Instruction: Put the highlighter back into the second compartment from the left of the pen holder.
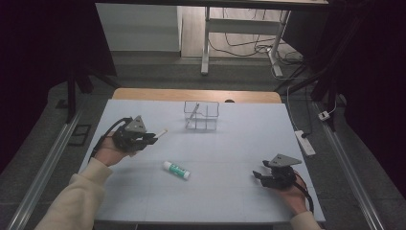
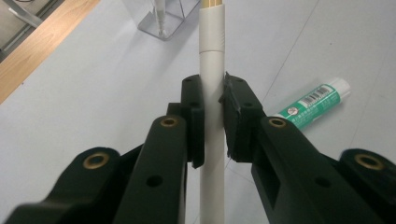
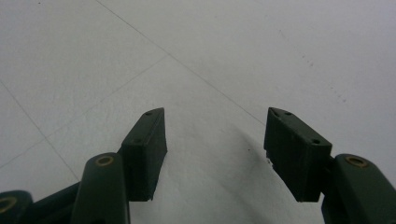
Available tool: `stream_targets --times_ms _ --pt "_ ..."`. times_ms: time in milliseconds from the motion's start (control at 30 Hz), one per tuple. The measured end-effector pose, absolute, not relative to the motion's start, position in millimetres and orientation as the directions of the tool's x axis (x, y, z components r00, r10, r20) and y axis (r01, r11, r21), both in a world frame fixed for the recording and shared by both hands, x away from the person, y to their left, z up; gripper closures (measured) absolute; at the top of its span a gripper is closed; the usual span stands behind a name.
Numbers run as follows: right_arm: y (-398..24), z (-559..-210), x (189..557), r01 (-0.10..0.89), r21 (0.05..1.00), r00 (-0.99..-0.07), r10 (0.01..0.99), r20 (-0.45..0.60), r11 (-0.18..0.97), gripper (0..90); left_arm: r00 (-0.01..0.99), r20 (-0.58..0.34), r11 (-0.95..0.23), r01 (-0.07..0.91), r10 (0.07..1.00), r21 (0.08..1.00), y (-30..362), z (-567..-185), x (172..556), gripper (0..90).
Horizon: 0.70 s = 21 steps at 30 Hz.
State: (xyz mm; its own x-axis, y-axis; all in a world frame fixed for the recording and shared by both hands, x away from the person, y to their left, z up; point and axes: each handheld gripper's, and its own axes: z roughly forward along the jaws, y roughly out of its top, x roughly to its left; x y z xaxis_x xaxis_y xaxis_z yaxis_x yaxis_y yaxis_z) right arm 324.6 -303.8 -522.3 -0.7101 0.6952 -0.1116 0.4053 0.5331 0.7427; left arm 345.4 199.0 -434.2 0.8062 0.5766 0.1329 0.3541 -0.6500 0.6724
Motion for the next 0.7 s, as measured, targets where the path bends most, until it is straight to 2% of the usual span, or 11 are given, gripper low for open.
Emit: stream_targets --times_ms 700 --pt "-304.5 -521.8 324.7 0.403 0.743 -0.71 0.695 -0.114 0.534 38.7 0.783 0.104 -0.557 0.336 0.614 0.76 184.6 -429.7 353.6 79.1"
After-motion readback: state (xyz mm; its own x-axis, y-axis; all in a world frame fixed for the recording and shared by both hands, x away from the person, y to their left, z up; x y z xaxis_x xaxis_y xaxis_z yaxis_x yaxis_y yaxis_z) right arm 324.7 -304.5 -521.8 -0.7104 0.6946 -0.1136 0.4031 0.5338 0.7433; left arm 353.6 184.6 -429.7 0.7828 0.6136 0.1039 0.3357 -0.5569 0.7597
